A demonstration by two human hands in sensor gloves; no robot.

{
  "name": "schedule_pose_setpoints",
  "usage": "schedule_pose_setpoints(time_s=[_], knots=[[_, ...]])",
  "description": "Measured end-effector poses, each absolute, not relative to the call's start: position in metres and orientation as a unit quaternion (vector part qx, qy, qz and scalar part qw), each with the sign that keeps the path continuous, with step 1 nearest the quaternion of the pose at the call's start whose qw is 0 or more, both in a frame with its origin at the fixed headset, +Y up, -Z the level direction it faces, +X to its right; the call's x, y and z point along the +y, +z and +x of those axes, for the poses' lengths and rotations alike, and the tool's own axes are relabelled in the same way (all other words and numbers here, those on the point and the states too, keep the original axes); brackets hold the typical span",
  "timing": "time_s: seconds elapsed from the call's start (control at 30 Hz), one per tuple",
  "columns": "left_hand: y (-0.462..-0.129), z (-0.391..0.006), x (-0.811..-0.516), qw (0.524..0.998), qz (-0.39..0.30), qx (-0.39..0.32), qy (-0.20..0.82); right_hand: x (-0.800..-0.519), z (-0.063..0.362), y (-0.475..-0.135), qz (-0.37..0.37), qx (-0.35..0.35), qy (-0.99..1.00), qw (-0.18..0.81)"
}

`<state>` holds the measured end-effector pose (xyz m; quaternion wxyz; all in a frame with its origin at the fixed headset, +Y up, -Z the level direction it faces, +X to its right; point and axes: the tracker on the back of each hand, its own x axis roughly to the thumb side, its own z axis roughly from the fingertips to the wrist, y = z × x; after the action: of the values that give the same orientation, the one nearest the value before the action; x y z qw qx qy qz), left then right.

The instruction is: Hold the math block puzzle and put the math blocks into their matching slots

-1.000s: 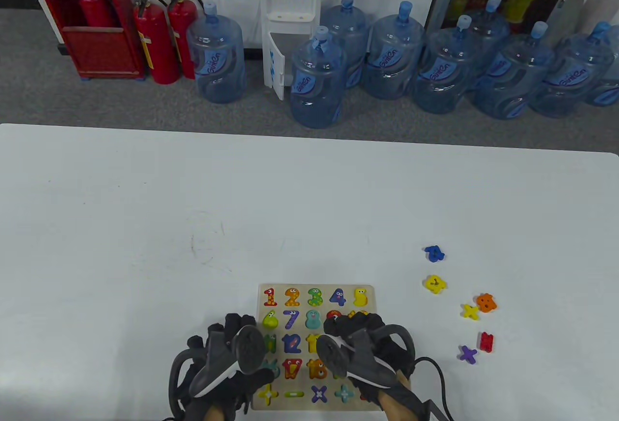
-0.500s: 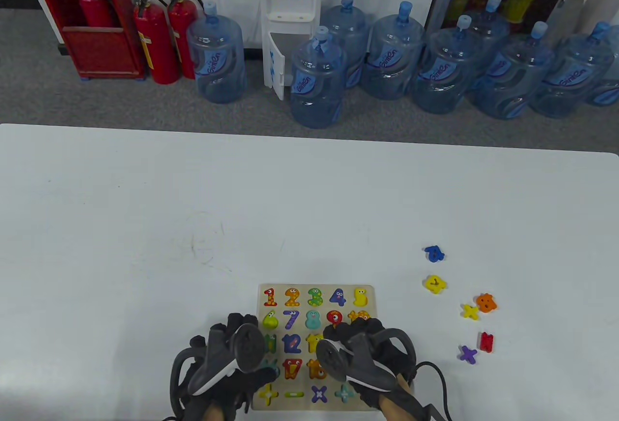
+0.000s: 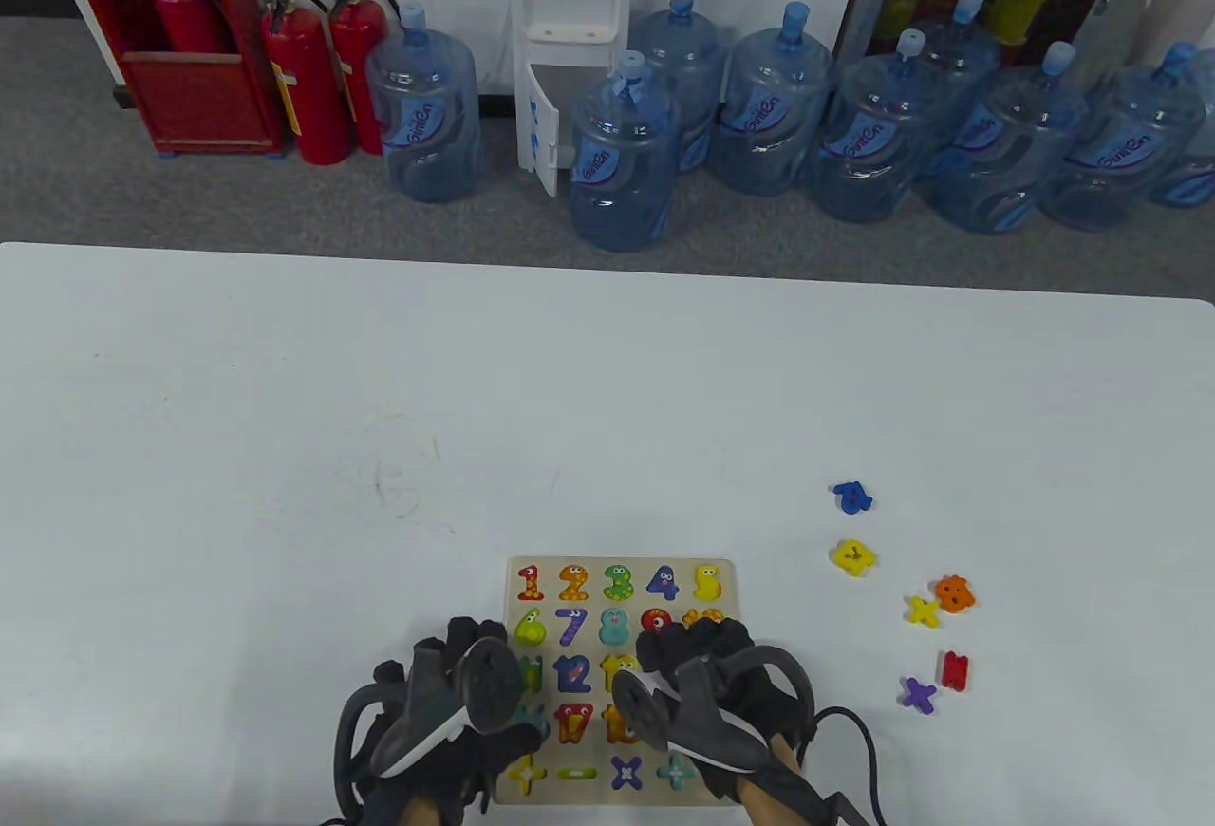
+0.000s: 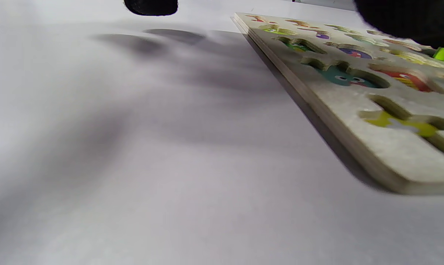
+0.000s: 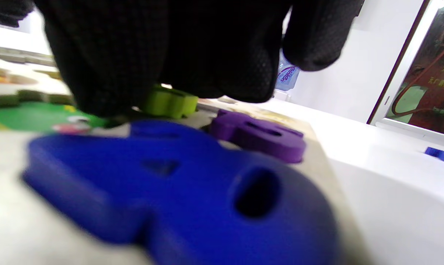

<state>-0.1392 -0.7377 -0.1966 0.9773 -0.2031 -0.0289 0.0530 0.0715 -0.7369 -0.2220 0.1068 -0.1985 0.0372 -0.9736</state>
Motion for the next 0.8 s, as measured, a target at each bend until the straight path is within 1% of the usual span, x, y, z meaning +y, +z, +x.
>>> schedule_pose_setpoints(time_s=[0.13,0.27,0.4,0.47,0.53,0.6,0.67,0.73,0.8], knots=[[-0.196,-0.139,-0.738,0.977,-0.206,-0.029,0.053,-0.736,0.072,-0.222,-0.197,0.036,-0.974,0.108],[-0.197,-0.138,-0.738,0.977,-0.205,-0.031,0.054,-0.735,0.071,-0.223,-0.179,0.060,-0.975,0.117],[-0.196,-0.139,-0.738,0.977,-0.204,-0.029,0.049,-0.735,0.070,-0.221,-0.182,0.067,-0.973,0.125],[-0.196,-0.139,-0.738,0.977,-0.203,-0.030,0.051,-0.731,0.072,-0.220,-0.183,0.073,-0.974,0.113],[-0.196,-0.138,-0.738,0.978,-0.202,-0.031,0.049,-0.721,0.079,-0.218,-0.177,0.090,-0.976,0.094],[-0.196,-0.138,-0.738,0.978,-0.200,-0.032,0.048,-0.706,0.098,-0.217,-0.159,0.123,-0.977,0.065],[-0.196,-0.138,-0.738,0.978,-0.198,-0.032,0.049,-0.700,0.119,-0.219,-0.133,0.137,-0.980,0.059],[-0.196,-0.138,-0.738,0.978,-0.199,-0.033,0.049,-0.701,0.149,-0.226,-0.078,0.137,-0.982,0.101],[-0.196,-0.138,-0.738,0.978,-0.201,-0.033,0.048,-0.708,0.178,-0.233,-0.023,0.121,-0.981,0.147]])
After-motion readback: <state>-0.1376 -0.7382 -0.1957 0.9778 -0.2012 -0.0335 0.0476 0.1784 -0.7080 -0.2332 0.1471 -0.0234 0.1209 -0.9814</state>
